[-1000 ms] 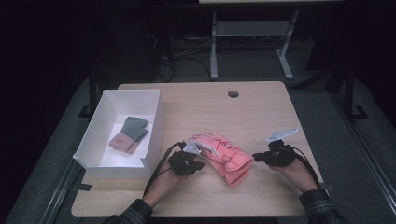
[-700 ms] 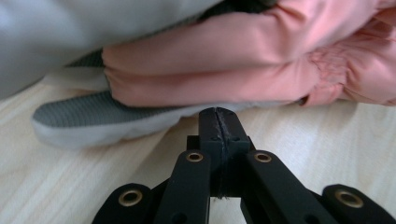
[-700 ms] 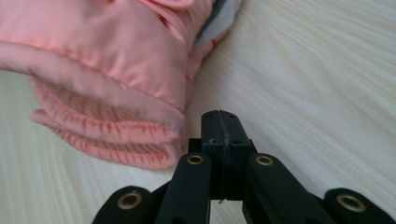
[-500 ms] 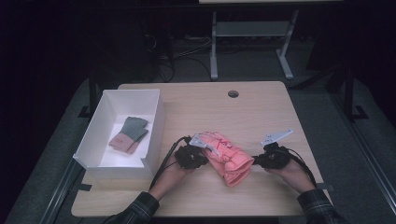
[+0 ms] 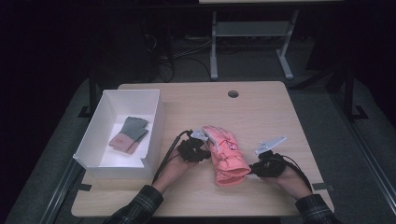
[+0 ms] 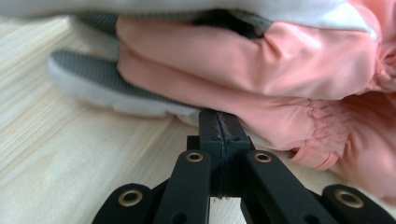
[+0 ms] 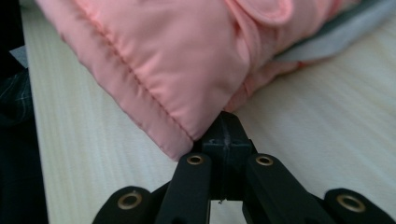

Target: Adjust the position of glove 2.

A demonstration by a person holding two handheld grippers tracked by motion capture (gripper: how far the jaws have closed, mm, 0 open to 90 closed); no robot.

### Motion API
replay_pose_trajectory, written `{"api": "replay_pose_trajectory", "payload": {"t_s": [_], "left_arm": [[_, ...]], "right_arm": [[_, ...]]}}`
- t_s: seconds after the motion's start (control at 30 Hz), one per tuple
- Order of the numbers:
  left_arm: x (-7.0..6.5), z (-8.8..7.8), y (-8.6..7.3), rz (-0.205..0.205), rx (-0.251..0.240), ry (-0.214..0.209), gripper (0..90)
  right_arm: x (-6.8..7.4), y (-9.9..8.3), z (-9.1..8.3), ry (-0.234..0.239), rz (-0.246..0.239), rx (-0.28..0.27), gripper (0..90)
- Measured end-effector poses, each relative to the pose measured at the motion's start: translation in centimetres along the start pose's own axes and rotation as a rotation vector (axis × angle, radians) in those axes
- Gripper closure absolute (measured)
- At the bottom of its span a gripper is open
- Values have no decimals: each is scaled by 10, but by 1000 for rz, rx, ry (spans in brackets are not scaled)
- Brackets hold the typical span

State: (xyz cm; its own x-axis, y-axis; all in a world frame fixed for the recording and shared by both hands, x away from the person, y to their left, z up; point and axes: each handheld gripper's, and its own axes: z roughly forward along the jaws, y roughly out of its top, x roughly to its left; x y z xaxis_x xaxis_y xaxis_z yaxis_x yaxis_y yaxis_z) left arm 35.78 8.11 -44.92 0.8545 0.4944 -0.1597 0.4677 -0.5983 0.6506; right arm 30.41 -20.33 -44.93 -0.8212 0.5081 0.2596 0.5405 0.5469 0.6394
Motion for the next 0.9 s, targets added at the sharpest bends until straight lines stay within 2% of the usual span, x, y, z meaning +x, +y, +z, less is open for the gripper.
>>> {"api": "replay_pose_trajectory", "payload": {"t_s": [0.17, 0.27, 0.53, 0.57, 0.67, 0.7, 0.9], "left_arm": [[-2, 4, 2, 22, 6, -33, 897], [-6, 6, 3, 20, -1, -44, 897], [-13, 7, 4, 30, -5, -64, 897], [-14, 8, 4, 41, -2, -69, 897], [-14, 7, 4, 42, 1, -65, 897], [-13, 6, 3, 32, -3, -60, 897], [-5, -8, 1, 13, -28, -51, 896]], "right_arm": [[15, -3, 6, 33, -6, 5, 900], [25, -2, 10, 42, -36, 11, 900], [43, 1, 16, 51, -69, 6, 900], [45, 2, 17, 55, -70, 7, 900], [49, 2, 19, 63, -80, 18, 900], [49, 2, 18, 52, -91, 21, 900], [41, -6, 2, -11, -40, 4, 900]]}}
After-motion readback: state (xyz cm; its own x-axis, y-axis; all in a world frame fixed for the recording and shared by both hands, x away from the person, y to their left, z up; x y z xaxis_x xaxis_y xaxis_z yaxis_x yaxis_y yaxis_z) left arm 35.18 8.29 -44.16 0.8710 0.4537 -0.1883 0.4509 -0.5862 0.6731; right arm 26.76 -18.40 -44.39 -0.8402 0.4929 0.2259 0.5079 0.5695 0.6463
